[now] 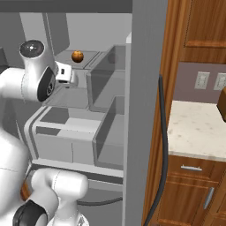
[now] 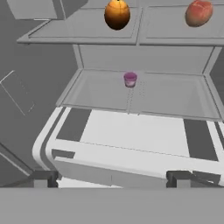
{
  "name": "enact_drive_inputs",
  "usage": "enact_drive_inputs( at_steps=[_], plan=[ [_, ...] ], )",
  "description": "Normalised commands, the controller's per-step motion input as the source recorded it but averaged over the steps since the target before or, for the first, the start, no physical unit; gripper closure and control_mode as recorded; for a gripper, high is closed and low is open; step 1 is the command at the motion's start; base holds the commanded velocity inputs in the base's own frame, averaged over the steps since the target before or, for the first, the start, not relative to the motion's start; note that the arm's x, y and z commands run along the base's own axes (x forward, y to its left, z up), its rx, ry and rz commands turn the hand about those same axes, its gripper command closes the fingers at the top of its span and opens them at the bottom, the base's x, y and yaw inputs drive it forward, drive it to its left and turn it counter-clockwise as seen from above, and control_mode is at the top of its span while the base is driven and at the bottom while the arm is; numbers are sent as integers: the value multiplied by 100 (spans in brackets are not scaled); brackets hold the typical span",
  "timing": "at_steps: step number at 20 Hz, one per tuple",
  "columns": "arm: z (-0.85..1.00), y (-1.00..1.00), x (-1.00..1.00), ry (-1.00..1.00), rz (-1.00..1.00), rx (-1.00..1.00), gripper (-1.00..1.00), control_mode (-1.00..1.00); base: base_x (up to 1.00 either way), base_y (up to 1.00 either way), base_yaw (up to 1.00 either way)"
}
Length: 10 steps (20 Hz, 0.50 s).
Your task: Pick the peach and orange from the fridge and place them on the plate next to the blender to make a fruit smoothie.
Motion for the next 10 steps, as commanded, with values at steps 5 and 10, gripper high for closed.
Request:
enact_drive_inputs(
  at_steps=[5, 10],
  plan=[
    [53, 28, 48, -4, 0, -1, -100, -100, 0, 0, 0],
    [8, 0, 70, 0, -1, 0, -100, -100, 0, 0, 0]
  ],
)
